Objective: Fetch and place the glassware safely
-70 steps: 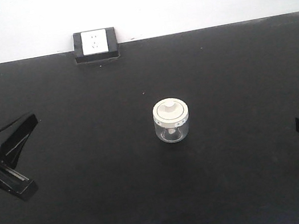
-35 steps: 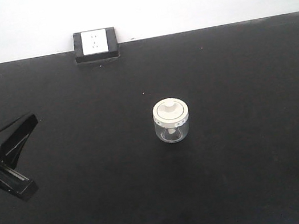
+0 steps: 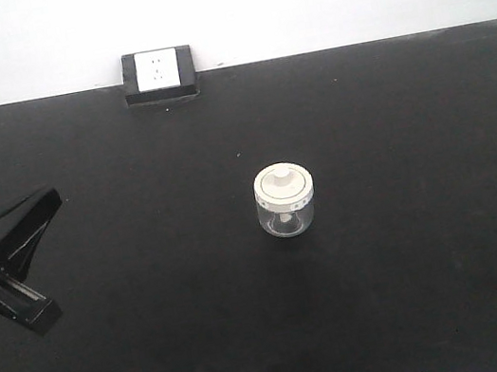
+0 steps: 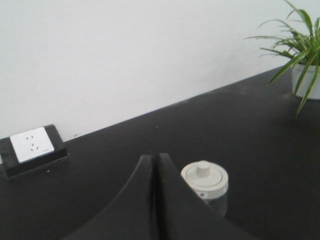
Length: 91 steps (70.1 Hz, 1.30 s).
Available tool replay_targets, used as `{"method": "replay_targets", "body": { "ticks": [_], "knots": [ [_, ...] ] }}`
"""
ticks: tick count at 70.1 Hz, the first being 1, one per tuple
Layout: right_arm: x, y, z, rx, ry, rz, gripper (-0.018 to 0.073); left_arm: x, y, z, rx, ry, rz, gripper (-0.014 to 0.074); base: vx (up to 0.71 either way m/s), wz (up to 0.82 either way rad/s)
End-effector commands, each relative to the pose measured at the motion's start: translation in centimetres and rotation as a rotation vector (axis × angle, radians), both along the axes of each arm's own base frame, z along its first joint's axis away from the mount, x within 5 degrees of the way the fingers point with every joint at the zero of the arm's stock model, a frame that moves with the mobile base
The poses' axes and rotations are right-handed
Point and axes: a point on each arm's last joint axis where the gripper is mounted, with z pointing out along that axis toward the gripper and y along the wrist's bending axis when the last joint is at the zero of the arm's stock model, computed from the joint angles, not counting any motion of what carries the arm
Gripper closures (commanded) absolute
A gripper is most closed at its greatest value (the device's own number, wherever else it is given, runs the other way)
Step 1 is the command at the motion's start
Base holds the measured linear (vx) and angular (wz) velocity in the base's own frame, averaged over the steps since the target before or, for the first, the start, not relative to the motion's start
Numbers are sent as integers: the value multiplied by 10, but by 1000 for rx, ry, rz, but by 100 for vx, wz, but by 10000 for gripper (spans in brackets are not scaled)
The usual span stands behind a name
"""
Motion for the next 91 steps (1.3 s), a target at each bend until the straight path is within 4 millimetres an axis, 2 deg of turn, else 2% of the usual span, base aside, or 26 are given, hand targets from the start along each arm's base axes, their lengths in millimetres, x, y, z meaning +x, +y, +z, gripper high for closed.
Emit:
{"method": "replay_targets", "body": {
  "ticks": [1, 21, 34, 51, 79, 91],
  "knots": [
    [0, 2, 14, 19, -78, 25, 567, -3, 1, 10, -128, -51, 10, 603, 0, 0],
    [0, 2, 14, 19, -77, 24, 567, -43, 21, 3, -151, -127, 237, 603, 0, 0],
    [0, 2, 14, 19, -76, 24, 567, -67, 35, -3, -139, -68, 383, 603, 0, 0],
    [0, 2, 14, 19, -76, 24, 567, -86, 46, -8, -107, 17, 513, 603, 0, 0],
    [0, 2, 14, 19, -76, 24, 567, -116, 53, -18, -6, 108, 575, 603, 0, 0],
    [0, 2, 14, 19, -76, 24, 567, -130, 53, -30, 9, 135, 574, 603, 0, 0]
  ]
}}
